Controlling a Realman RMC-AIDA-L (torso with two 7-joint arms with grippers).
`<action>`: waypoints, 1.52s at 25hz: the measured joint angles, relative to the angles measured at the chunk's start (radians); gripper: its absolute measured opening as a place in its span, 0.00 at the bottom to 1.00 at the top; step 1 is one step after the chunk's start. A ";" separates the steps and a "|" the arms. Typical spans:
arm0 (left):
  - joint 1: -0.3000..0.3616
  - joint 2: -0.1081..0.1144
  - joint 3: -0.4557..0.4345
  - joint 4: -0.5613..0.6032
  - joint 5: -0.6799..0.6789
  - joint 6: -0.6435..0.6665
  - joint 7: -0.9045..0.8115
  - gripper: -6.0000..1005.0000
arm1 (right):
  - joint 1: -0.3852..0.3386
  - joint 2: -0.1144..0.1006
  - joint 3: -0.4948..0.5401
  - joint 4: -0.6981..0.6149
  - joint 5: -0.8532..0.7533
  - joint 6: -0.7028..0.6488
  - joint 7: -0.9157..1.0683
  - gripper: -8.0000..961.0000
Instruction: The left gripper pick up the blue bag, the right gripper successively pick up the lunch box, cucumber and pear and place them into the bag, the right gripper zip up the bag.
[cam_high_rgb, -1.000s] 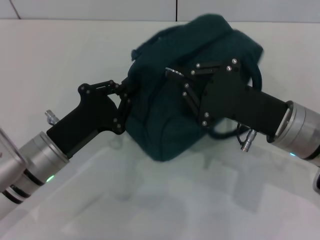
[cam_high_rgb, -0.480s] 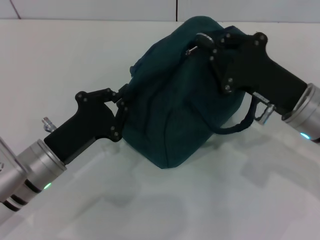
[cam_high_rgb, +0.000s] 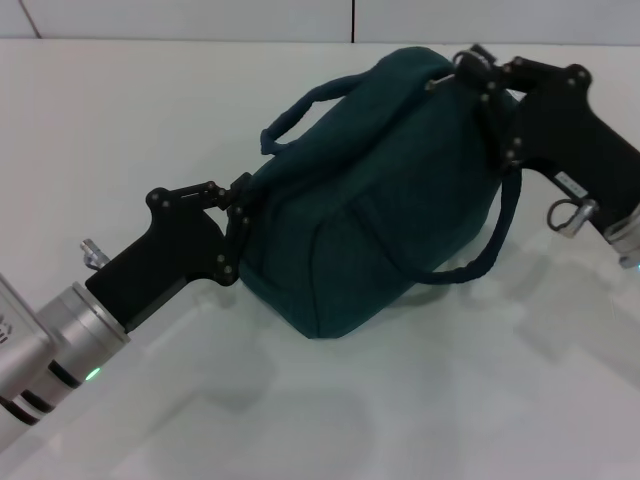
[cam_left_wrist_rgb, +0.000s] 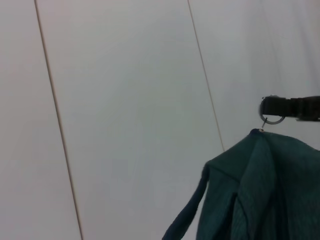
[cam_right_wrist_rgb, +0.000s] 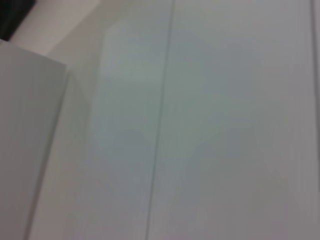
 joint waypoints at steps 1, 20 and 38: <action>0.000 0.000 0.000 0.001 0.000 0.000 0.000 0.12 | -0.002 0.000 0.001 0.008 0.011 -0.003 0.006 0.05; 0.035 0.004 0.003 0.008 -0.021 0.104 -0.011 0.14 | -0.042 -0.001 -0.010 0.053 0.087 -0.018 0.012 0.06; 0.012 -0.009 -0.003 0.009 -0.197 0.138 -0.123 0.42 | -0.025 0.000 -0.013 0.048 0.084 -0.006 0.010 0.06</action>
